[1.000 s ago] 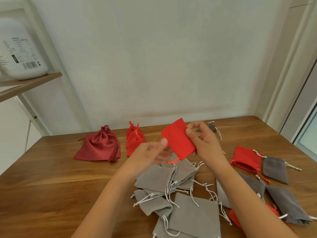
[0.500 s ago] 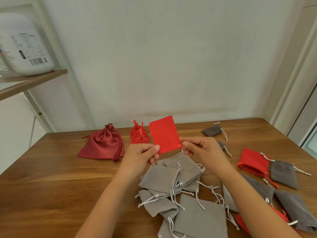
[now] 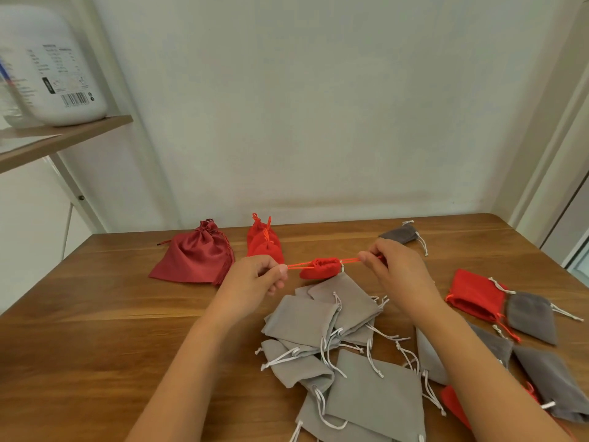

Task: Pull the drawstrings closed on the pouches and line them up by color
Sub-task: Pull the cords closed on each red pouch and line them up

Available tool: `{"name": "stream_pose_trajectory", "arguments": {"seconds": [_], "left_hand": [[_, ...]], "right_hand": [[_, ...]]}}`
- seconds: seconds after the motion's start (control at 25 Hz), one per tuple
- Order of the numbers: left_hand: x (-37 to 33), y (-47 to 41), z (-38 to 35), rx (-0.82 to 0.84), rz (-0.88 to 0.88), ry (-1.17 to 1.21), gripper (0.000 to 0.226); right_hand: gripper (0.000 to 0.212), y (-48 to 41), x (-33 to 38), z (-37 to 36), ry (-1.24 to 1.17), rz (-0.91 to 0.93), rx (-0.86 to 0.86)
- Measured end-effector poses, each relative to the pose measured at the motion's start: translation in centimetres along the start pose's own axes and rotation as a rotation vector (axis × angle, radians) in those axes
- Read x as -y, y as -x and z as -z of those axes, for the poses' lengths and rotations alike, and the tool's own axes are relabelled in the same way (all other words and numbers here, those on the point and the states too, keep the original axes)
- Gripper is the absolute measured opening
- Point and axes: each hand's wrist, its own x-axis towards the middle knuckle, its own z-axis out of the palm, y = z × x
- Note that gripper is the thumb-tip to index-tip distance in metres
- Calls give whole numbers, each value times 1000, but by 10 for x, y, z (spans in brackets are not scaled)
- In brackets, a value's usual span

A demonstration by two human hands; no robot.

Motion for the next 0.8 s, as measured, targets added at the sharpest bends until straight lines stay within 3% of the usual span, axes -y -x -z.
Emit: {"name": "stream_pose_trajectory", "arguments": {"seconds": [0.24,0.36,0.44,0.64,0.8], "left_hand": [[7,-7,12,-25,67,45,24],[5,-4,10,-15,127,227,25],[1,-2,8,-61,191,444,24],[-12,-1,8,-78,361,1287,28],[-16,-3,-2,-56,440,1353,18]], "right_hand": [[25,-2,-8,9,97,30,-60],[26,-1,-11,5,11,25,-59],[25,0,-12,4,-153,-10,-16],[19,4,8,-7,-771,-103,164],[17,6,21,-16,-1365,-222,217]]}}
